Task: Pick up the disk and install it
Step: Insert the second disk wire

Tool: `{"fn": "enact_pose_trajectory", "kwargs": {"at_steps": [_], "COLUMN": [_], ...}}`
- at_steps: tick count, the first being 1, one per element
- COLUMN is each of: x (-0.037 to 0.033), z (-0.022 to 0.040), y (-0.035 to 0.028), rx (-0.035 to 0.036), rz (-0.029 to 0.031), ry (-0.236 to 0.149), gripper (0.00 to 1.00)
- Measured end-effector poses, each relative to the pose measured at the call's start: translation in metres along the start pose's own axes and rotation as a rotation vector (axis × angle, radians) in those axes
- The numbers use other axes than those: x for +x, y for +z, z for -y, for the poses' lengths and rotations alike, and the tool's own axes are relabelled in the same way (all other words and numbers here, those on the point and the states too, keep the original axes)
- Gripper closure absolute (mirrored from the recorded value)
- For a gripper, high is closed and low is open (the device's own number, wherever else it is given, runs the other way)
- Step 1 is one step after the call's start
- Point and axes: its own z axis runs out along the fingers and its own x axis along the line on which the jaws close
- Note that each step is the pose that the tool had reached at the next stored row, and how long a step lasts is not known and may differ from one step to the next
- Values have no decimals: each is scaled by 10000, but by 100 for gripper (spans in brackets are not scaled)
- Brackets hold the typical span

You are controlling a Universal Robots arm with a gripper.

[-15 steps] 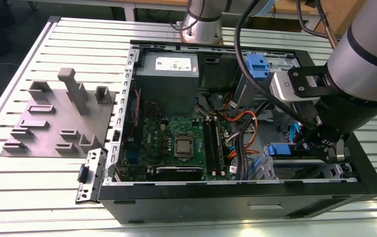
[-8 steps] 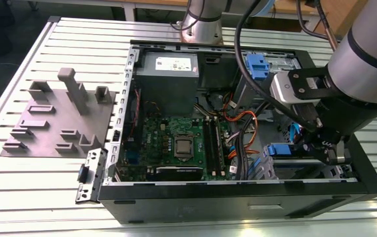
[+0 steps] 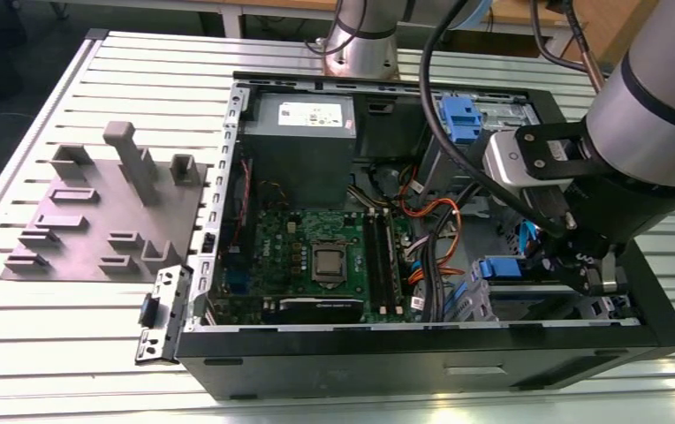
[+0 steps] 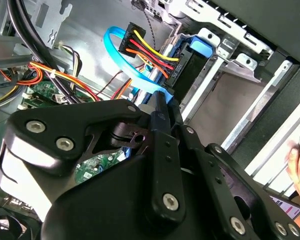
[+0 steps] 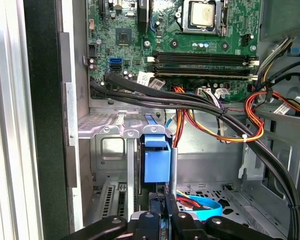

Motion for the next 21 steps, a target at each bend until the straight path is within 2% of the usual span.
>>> {"fn": "enact_pose_trajectory", "kwargs": {"at_steps": [5,6,8,9,21], "x": [-2,-2,-1,0,10], "z": [3,3,3,3,0], "y": [-21,-20,-19,-19,-1], "rx": [-1,-1,-2,-2,-2], "rz": [59,104,244,276,281], "ry": [10,17,40,46,46], "gripper": [84,84,84,84,84]}}
